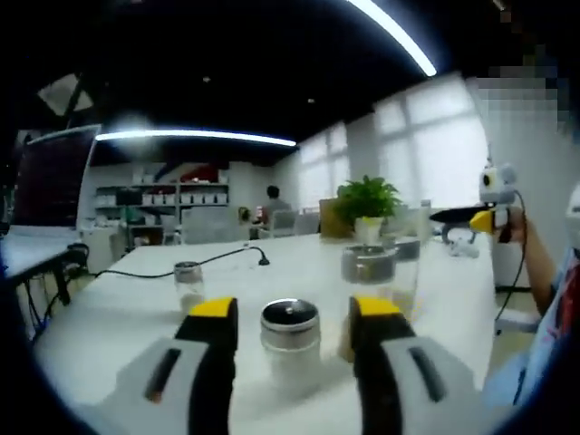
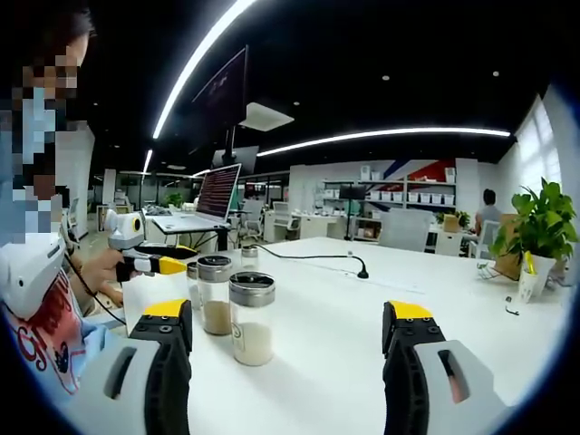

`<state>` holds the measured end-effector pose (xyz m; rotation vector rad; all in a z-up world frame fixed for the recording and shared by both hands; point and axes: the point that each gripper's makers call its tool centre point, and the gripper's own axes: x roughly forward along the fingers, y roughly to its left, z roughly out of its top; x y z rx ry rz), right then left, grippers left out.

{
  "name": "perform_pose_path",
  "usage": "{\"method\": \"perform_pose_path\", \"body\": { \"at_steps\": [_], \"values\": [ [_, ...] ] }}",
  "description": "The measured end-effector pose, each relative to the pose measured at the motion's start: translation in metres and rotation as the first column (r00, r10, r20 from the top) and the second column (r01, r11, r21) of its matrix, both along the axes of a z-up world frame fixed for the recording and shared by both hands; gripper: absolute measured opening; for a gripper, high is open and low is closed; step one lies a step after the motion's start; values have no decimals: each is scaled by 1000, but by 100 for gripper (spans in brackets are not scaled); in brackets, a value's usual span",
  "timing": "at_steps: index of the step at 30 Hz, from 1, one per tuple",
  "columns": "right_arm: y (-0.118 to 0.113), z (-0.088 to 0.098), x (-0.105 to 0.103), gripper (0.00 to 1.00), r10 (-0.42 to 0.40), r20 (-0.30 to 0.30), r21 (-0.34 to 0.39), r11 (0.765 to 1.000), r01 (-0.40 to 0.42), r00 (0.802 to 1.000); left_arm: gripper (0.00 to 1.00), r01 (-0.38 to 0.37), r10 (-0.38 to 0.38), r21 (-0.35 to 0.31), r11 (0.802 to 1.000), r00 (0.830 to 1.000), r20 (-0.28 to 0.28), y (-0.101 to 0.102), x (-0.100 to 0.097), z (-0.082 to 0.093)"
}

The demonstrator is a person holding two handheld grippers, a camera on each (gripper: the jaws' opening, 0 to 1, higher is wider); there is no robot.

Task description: Rotate the seasoning bottle until the label or dispensing opening points toward the visible target arrow and the bottle remains upright within the marked orientation range

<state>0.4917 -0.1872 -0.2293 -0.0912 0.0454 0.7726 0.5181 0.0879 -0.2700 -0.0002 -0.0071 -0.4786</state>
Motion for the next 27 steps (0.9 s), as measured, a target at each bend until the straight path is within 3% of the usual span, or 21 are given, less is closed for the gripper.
{"method": "perform_pose_path", "body": {
  "at_steps": [2, 4, 11, 14, 19, 21, 23, 27],
  "values": [
    [0, 1, 0, 89, 1, 2, 1, 1000, -1, 1000, 45, -42, 42, -23, 999, 999, -7, 4, 2, 1],
    [0, 1, 0, 89, 1, 6, -4, 1000, -1, 1000, 48, -47, 48, -17, 999, 998, 39, 1, 4, 7],
    [-4, 2, 0, 89, -9, 10, -6, 1000, 9, 1000, 48, -54, 54, -1, 999, 998, 27, -11, 10, -1],
    [-8, 7, -3, 89, -11, 22, -1, 1000, 11, 1000, 55, -51, 50, 23, 998, 998, 47, -14, 14, -2],
    [-14, 10, -1, 89, -37, 42, -9, 999, 38, 998, 56, -129, 128, 15, 992, 991, 43, -7, 18, -3],
    [-13, 8, 0, 89, -34, 31, -6, 999, 34, 999, 54, -133, 133, 0, 991, 991, 11, -6, 19, -8],
    [-11, 9, 0, 89, -28, 30, -2, 1000, 28, 999, 52, -144, 144, -13, 989, 989, 38, -4, 20, -4],
    [-8, 10, -2, 89, -13, 36, -8, 1000, 13, 999, 52, -132, 133, -27, 991, 991, 27, -7, 24, -3]
  ]
}}
